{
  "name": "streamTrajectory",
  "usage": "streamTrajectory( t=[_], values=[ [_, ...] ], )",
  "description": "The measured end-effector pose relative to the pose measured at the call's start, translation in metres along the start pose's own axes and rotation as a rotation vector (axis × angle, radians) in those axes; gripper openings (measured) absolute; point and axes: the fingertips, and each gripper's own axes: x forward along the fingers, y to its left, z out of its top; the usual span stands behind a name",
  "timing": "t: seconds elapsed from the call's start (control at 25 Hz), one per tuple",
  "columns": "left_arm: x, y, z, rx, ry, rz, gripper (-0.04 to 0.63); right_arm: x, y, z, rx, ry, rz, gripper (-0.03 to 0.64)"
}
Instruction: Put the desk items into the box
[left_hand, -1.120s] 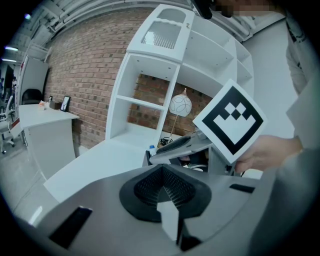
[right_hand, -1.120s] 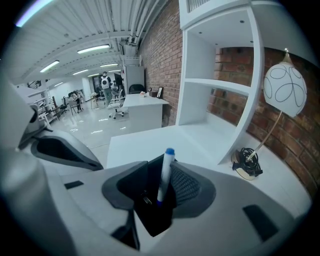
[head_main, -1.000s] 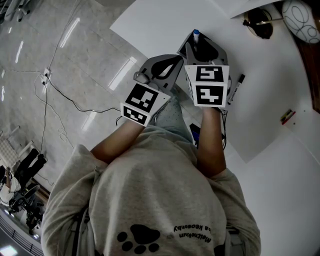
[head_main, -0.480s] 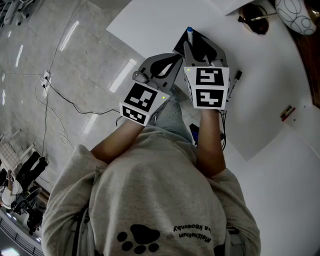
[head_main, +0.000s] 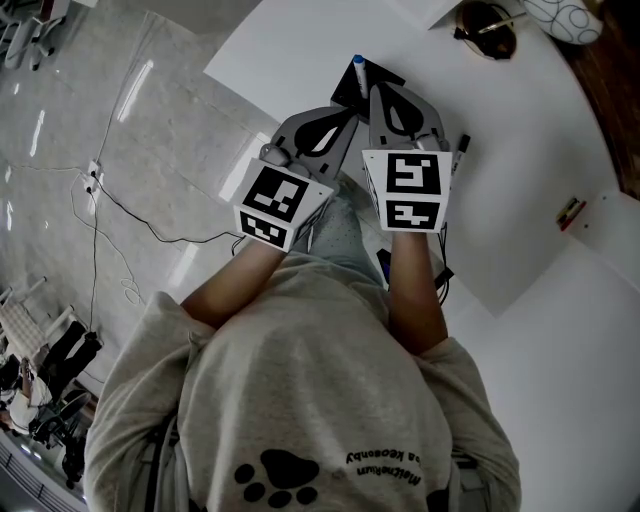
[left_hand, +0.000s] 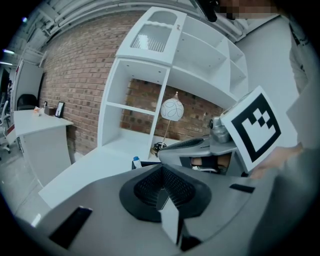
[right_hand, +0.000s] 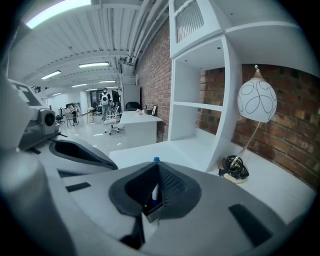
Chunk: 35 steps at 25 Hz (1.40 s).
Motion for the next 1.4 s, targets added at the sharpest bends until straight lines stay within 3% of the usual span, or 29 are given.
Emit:
streamTrajectory(
  t=[0.72,0.96,1.4],
  values=[
    [-0.016,-0.036,0.045,0.12,-0.089,-0.011,0.008,-0.078,-0.018,0.039,-0.027,-0.259,-0.181,0.015],
    [-0.01,-0.06,0.046,0.138,-0.089,-0.065,0.008,-0.103,-0.032,0.034,-0.02,-0.267,-0.229,0.015],
    [0.022,-0.121,0.034,0.155,-0.069,-0.179,0.008,-0.146,-0.079,-0.018,0.049,-0.207,-0.352,0.015]
  ],
)
